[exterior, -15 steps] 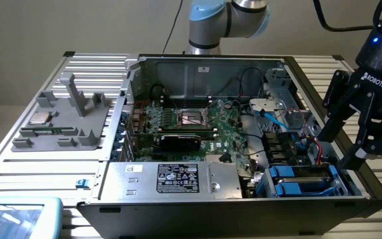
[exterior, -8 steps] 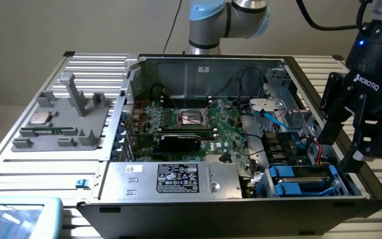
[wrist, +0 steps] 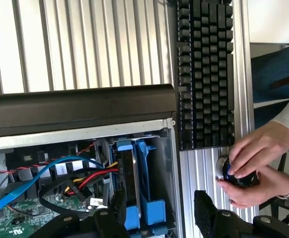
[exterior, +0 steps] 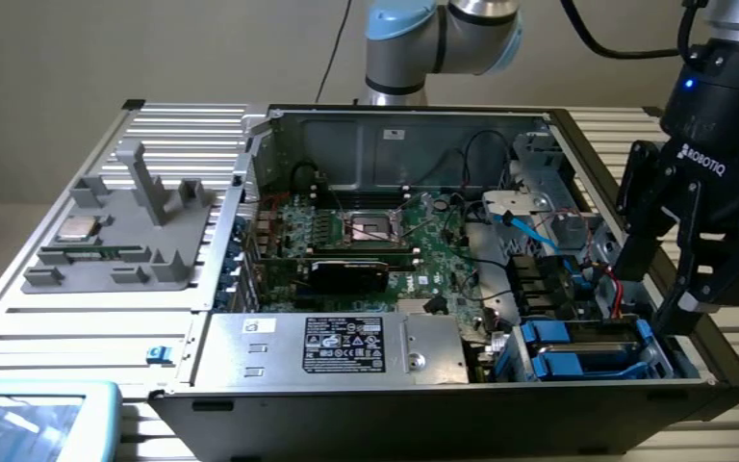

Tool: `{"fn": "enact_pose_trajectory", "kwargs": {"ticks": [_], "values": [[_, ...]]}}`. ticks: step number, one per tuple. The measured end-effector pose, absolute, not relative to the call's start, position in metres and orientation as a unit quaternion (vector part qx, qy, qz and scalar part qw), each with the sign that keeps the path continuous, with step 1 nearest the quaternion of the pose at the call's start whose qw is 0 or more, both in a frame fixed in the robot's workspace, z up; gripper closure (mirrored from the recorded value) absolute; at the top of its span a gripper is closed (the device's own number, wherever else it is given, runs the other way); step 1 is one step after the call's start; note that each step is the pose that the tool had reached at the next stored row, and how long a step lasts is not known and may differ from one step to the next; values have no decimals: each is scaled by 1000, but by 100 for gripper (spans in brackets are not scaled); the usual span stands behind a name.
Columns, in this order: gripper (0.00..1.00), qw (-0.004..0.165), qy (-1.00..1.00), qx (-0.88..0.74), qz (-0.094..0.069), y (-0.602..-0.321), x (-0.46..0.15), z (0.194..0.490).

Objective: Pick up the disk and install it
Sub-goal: 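Insert the first disk wire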

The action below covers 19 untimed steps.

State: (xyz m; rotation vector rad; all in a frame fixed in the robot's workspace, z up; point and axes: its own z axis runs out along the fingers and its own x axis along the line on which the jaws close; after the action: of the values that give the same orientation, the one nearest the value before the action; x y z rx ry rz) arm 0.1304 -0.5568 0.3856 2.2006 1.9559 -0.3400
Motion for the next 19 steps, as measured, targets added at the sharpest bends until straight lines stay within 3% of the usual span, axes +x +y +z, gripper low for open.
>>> {"fn": "enact_pose_trajectory", "kwargs": {"ticks": [15, 19], "values": [[34, 94, 656, 741, -109, -551, 106, 384], [34, 103, 659, 738, -99, -549, 105, 383]]}}
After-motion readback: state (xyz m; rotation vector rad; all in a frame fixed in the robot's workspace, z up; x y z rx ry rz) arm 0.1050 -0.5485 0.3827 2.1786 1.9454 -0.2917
